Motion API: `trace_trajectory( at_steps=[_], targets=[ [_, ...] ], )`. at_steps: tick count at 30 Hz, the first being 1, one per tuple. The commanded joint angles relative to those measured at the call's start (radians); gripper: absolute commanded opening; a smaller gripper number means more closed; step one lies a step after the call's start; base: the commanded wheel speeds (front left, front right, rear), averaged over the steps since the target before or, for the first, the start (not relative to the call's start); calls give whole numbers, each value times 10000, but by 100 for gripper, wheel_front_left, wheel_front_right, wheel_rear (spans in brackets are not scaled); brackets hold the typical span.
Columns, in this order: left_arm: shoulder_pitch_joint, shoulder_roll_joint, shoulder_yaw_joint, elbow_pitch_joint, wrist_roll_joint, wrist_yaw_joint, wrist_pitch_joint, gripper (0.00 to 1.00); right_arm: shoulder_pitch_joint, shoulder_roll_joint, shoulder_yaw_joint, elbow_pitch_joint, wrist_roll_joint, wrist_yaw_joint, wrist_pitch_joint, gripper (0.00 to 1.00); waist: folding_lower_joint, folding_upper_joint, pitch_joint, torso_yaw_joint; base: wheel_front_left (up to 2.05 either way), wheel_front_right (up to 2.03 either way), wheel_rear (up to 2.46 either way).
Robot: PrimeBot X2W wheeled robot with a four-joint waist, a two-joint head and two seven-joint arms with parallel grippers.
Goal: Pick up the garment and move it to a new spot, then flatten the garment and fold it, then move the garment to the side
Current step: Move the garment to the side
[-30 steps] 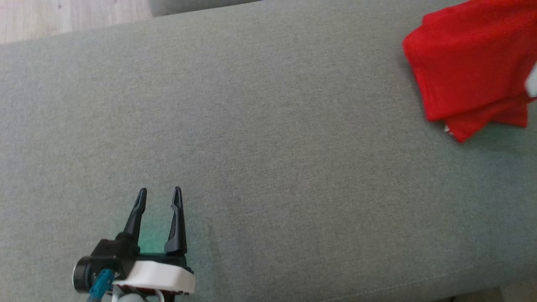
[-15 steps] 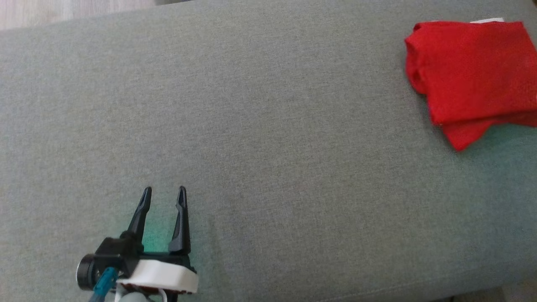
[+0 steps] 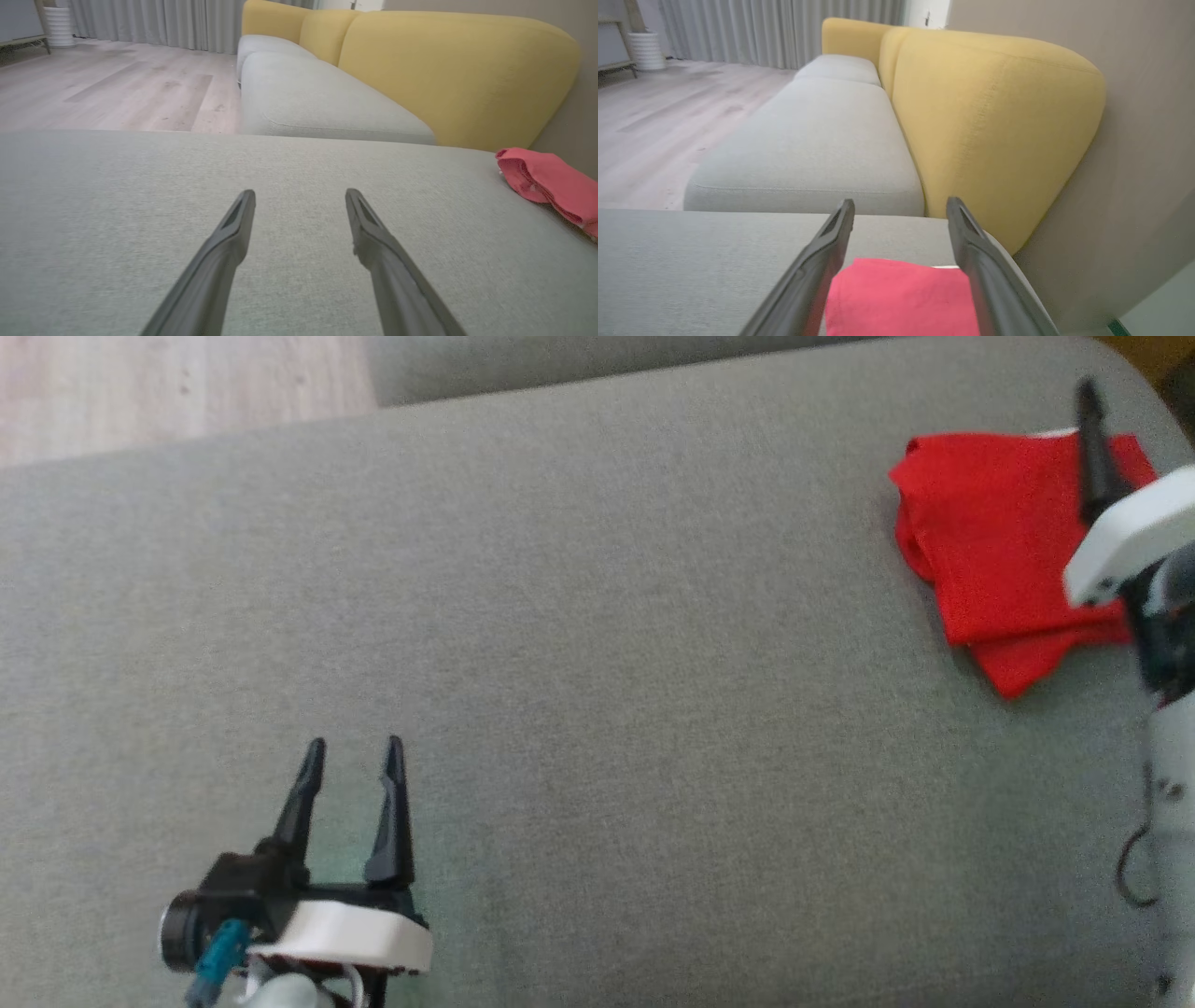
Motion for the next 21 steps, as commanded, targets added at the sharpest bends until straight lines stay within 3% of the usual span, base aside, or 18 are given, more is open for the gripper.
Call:
trace_trajectory(
  at_steps=[1,14,21],
  targets=[
    [-391,148,540,-216,-138,77,-87,100,136,144,287,-548,99,-7,-282,100,0,0,-365,225,0,0,0],
    [826,28,1139,99,-840,249,-214,100,4081,1902,786,-2075,-114,-7,-1578,100,0,0,-1800,1278,0,0,0],
    [1257,-6,1011,203,-980,176,-190,100,5724,2091,787,-2508,255,-7,-2303,100,0,0,-2006,1491,0,0,0]
  ],
)
